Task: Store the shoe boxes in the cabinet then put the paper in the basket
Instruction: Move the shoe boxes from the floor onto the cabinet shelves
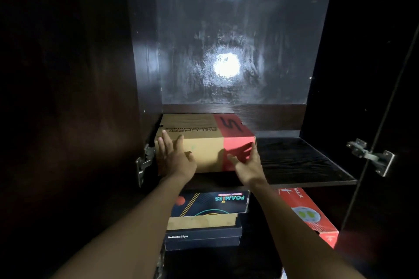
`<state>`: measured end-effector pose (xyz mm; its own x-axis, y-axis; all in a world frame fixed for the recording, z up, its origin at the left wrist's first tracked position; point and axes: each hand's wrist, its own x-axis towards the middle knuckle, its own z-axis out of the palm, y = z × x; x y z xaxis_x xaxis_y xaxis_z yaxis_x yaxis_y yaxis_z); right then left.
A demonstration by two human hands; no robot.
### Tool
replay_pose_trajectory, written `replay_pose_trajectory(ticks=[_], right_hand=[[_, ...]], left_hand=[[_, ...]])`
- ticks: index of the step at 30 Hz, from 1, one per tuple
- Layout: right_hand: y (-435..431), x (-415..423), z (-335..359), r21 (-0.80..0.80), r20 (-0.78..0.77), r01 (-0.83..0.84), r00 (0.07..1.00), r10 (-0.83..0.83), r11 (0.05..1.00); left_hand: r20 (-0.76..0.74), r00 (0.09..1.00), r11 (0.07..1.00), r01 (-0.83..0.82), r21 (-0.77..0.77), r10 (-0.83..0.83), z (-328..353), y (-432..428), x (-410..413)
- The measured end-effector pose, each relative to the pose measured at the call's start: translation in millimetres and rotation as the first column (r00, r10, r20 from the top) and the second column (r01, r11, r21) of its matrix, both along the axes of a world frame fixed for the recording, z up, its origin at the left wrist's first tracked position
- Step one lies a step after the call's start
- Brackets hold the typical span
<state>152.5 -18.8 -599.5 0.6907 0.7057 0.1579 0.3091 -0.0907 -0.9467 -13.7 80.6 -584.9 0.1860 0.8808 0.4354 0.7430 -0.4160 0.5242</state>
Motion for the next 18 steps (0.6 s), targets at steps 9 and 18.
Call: replay_pose_trajectory(ticks=[9,18], right_hand=[[-43,0,-1,0.068,-0.071,-0.016,0.997,0.021,0.998],[-157,-27,-17,-0.031,0.089,0.122,0.989,-0.119,0.992]], left_hand=[[0.121,0.992,0.988,0.053,-0.142,-0.036,17,2,-7],[0.362,0.842,0.885,0.457,-0.086,-0.399,13,-106,5]])
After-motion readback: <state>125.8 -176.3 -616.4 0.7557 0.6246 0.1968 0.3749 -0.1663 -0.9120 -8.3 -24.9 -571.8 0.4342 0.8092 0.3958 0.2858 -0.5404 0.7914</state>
